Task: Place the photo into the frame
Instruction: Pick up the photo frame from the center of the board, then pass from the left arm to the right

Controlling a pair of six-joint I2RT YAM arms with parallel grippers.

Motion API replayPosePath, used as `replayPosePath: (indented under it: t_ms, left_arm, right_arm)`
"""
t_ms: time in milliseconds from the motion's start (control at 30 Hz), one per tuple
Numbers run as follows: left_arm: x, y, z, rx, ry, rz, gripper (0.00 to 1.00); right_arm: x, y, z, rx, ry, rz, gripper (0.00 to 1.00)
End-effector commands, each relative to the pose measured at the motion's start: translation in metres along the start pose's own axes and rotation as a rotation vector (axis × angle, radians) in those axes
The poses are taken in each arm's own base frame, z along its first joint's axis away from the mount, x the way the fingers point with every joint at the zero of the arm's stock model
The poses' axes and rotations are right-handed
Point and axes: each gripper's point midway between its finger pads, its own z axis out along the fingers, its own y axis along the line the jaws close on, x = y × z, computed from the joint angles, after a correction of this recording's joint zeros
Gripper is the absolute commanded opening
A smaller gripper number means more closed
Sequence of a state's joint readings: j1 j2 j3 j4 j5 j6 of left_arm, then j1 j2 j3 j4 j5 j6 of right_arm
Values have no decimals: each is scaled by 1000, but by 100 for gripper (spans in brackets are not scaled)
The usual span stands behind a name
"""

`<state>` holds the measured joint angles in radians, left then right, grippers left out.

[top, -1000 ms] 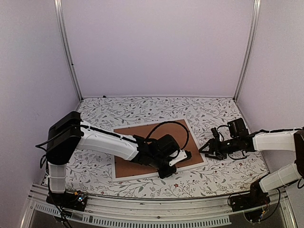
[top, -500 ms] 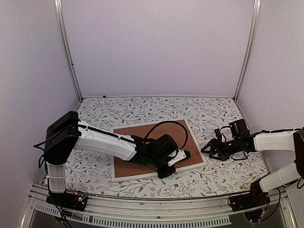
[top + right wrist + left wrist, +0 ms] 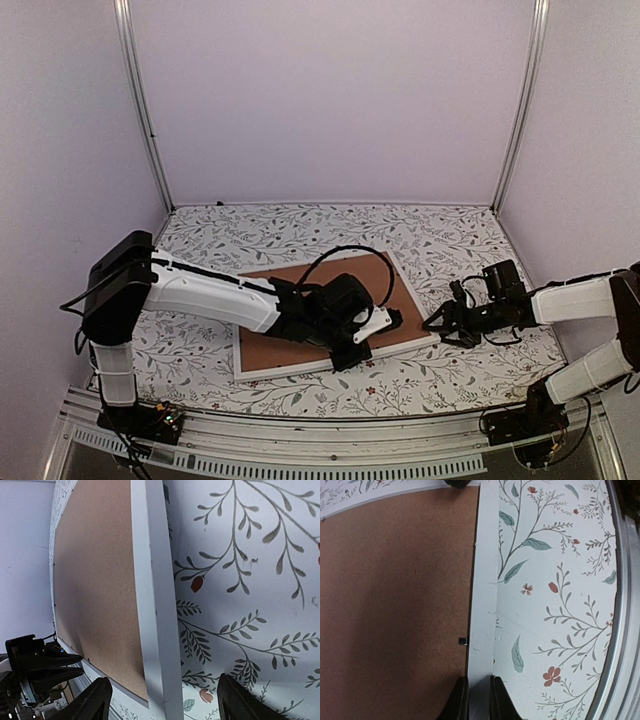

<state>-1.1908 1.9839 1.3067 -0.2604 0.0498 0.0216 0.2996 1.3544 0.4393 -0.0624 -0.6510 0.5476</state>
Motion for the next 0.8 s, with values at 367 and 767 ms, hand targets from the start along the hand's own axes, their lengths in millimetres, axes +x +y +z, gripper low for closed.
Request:
replayPosePath:
  t_ms: [367, 767]
  left_arm:
    - [-26, 1, -14, 25, -94, -22, 0]
    - [-1, 3, 5, 16, -50, -61, 18]
  right_arm:
    - [3, 20, 9, -184, 34, 26, 57]
    - [-2, 31, 4, -213, 25, 4, 36]
